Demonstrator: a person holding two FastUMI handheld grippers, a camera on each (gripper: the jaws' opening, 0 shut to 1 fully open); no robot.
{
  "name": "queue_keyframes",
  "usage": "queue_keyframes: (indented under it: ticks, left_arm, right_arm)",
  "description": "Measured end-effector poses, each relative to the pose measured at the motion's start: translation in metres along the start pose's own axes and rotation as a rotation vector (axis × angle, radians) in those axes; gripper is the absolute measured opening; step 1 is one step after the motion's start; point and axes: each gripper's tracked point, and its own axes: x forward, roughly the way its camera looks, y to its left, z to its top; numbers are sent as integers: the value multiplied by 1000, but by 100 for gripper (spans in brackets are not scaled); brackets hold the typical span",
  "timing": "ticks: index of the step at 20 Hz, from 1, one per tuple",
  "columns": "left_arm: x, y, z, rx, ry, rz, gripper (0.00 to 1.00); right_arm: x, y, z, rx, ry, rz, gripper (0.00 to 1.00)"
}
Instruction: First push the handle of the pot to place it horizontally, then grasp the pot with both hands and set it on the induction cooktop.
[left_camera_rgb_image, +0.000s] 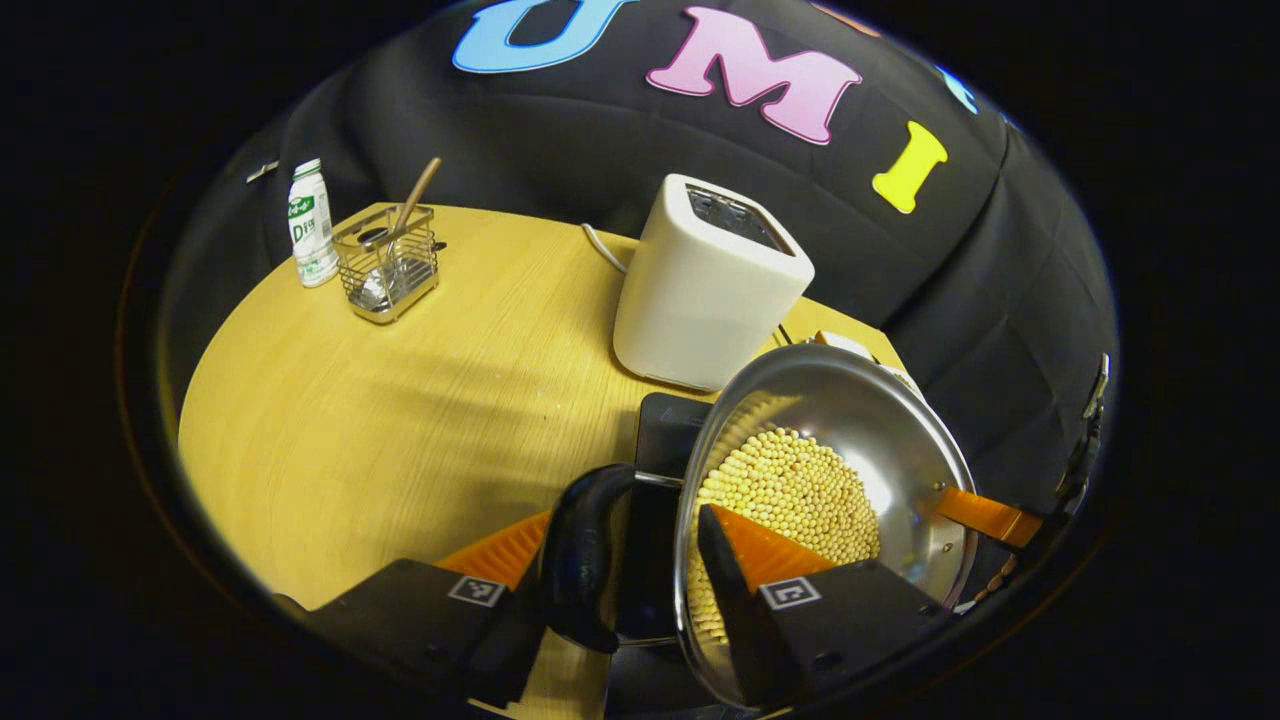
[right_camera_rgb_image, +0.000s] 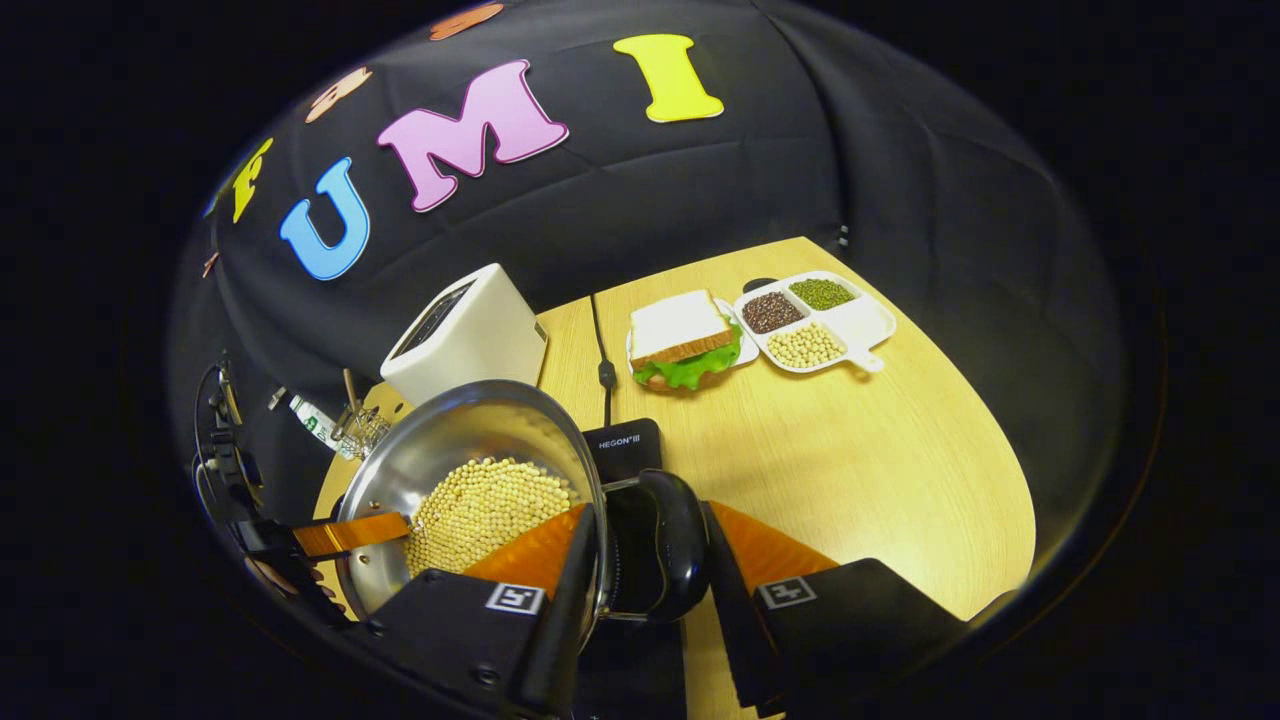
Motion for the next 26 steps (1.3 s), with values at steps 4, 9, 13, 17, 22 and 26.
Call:
queue_keyframes:
  ticks: [4, 9, 13, 17, 22, 26]
  left_arm:
    - [-26, -1, 7, 13, -38, -7, 96]
    - [-87, 6, 22, 79, -114, 6, 96]
    - [-153, 6, 46, 120, -221, 11, 96]
    - [-218, 4, 62, 132, -336, 3, 95]
    - [-287, 18, 58, 174, -464, 46, 95]
    - [-328, 17, 33, 270, -540, 93, 95]
  right_arm:
    - [-20, -2, 8, 7, -51, -35, 99]
    - [-75, 8, 30, -8, -173, -76, 99]
    - [-126, 25, 40, -47, -224, -92, 99]
    - [-188, 38, 61, -119, -340, -117, 99]
    - [-259, 62, 76, -110, -520, -99, 98]
    - [-288, 55, 56, -170, -594, -139, 99]
